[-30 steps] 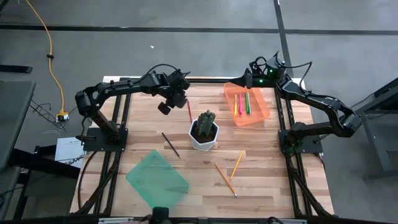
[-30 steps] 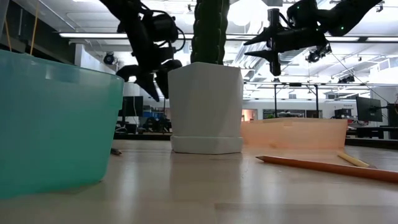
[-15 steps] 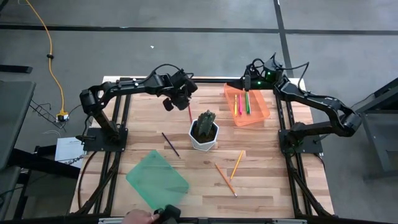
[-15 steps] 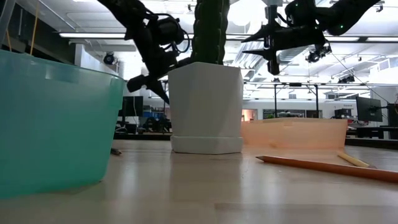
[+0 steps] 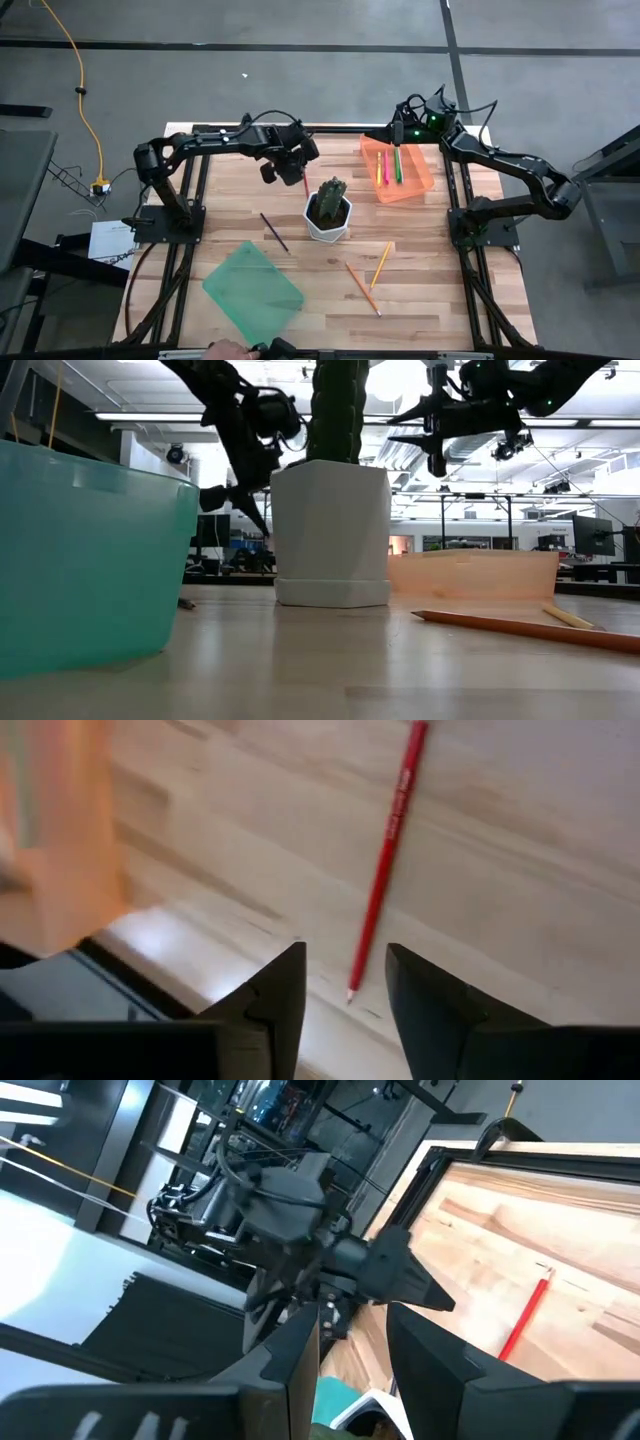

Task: Sort pens & pencils
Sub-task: Put the red pencil into the green bin

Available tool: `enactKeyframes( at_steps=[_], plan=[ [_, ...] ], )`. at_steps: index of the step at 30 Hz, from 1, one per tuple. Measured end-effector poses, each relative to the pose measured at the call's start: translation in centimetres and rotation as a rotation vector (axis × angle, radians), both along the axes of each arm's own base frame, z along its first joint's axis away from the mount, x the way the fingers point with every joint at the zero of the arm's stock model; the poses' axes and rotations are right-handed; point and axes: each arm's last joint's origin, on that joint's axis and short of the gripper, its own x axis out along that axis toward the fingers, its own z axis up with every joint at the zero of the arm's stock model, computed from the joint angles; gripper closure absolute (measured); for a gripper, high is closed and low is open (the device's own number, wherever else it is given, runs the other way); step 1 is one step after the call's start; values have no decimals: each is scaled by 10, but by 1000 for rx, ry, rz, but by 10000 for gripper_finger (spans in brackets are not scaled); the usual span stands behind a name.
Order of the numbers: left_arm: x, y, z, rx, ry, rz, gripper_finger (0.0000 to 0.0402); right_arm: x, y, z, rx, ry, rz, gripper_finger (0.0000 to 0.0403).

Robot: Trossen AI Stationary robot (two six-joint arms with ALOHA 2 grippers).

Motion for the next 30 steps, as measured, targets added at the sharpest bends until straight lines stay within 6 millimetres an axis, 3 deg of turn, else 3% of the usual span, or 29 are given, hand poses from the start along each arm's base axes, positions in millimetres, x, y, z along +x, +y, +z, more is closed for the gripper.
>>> enactKeyframes(
  at_steps=[11,30],
  plan=[
    [10,-5,-13,-19,22,-20,327,7,9,0,-26,-1,46,290],
    [21,-9,-47,-67,115,-55,321,11,14,0,-91,-1,81,290]
  ],
)
